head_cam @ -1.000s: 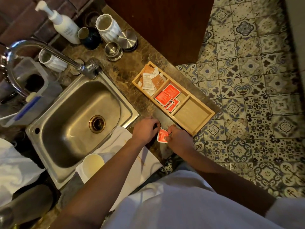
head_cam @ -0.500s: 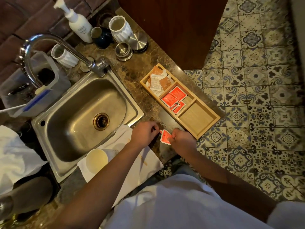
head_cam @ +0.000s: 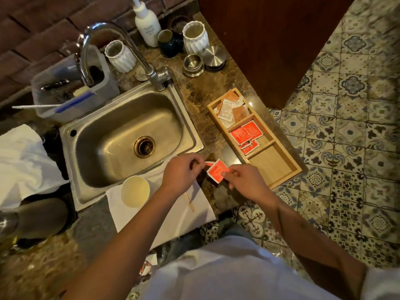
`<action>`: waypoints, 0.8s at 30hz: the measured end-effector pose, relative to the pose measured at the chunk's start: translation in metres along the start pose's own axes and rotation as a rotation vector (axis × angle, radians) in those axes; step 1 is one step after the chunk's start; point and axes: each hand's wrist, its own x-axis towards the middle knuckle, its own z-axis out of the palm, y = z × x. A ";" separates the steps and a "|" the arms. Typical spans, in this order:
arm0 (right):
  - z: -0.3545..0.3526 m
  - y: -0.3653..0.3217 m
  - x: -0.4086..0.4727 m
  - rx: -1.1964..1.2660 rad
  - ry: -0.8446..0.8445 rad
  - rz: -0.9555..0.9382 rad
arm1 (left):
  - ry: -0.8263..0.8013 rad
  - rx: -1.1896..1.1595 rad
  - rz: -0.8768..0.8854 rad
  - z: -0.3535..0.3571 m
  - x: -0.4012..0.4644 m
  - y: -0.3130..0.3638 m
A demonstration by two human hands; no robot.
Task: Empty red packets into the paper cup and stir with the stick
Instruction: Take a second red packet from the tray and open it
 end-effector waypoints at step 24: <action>0.079 -0.144 -0.047 0.034 -0.111 -0.371 | 0.608 -0.949 -0.342 -0.070 -0.173 -0.111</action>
